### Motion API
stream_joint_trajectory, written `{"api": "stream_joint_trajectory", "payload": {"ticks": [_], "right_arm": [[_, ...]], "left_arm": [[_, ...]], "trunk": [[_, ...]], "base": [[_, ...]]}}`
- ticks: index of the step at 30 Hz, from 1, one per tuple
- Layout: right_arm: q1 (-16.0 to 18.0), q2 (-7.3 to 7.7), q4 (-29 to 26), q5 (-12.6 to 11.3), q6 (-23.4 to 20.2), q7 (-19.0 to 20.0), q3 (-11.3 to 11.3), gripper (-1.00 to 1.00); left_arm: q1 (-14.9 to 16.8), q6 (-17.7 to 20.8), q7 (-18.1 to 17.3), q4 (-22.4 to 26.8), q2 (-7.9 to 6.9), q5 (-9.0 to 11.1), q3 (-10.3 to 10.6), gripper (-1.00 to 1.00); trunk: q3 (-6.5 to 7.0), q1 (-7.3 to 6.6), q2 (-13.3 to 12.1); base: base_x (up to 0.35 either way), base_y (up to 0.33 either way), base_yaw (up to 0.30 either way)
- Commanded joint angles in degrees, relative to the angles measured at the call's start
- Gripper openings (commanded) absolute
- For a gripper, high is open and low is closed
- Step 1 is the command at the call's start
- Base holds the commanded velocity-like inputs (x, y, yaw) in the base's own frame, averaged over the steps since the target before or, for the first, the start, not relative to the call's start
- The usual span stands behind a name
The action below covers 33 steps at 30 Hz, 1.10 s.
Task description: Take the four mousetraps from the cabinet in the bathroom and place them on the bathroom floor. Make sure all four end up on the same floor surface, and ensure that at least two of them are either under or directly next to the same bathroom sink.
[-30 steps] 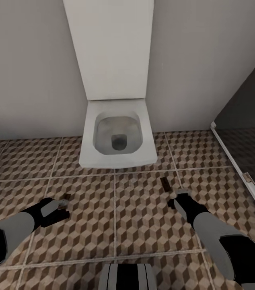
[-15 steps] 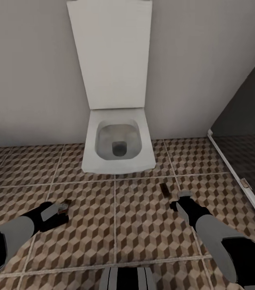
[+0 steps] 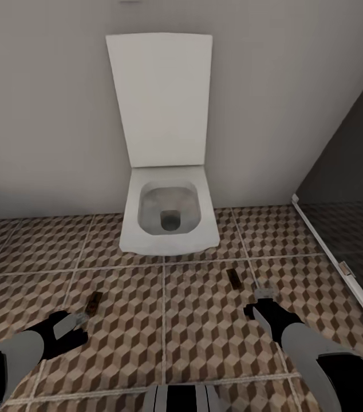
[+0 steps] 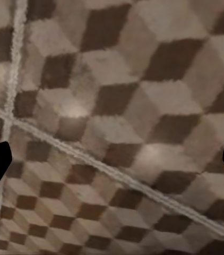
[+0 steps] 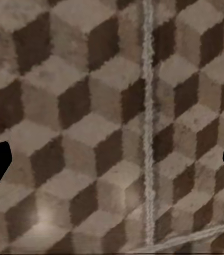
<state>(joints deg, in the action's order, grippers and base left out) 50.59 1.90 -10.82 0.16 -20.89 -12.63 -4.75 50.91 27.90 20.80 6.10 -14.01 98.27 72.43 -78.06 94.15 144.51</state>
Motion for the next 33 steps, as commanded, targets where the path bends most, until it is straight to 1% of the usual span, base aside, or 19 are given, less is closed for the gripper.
{"api": "stream_joint_trajectory", "payload": {"ticks": [1,7,11,16,20,26,33], "right_arm": [[-0.39,0.03,-0.05,0.00,-0.23,-0.12,-0.47,1.00],[-2.79,0.27,0.15,-0.06,1.50,-0.12,-0.49,1.00],[-4.22,0.57,0.48,-0.05,2.27,-0.12,-0.51,1.00],[-5.68,0.77,1.73,0.04,3.12,-0.10,-0.52,1.00],[-6.73,0.86,4.24,0.18,4.47,-0.08,-0.52,1.00],[-7.24,0.81,6.94,0.21,7.90,-0.09,-0.58,1.00],[-8.01,0.36,8.59,0.28,12.46,-0.11,-0.61,1.00]], "left_arm": [[-0.54,-0.58,0.47,-0.07,0.06,0.47,0.31,1.00],[-3.38,-5.14,0.47,-0.94,0.51,0.32,0.33,1.00],[-5.13,-6.87,0.47,-1.05,0.71,0.32,0.34,1.00],[-6.81,-7.71,0.45,-1.05,0.93,0.39,0.34,1.00],[-8.35,-8.02,0.24,-1.04,1.01,0.46,0.34,1.00],[-9.57,-8.35,-0.04,-0.87,1.17,0.56,0.34,1.00],[-10.70,-10.21,-0.19,-0.72,2.60,0.53,0.34,1.00]], "trunk": [[0.19,-0.03,0.00],[1.52,-0.19,-0.08],[2.41,-0.29,-0.13],[3.51,-0.42,-0.20],[4.40,-0.52,-0.25],[5.73,-0.68,-0.33],[7.28,-0.86,-0.43]], "base": [[0.000,0.000,0.000],[0.000,0.000,0.000],[0.000,0.000,0.000],[0.000,0.000,0.000],[0.000,0.000,0.000],[0.000,0.000,0.000],[0.000,0.000,0.000]]}}
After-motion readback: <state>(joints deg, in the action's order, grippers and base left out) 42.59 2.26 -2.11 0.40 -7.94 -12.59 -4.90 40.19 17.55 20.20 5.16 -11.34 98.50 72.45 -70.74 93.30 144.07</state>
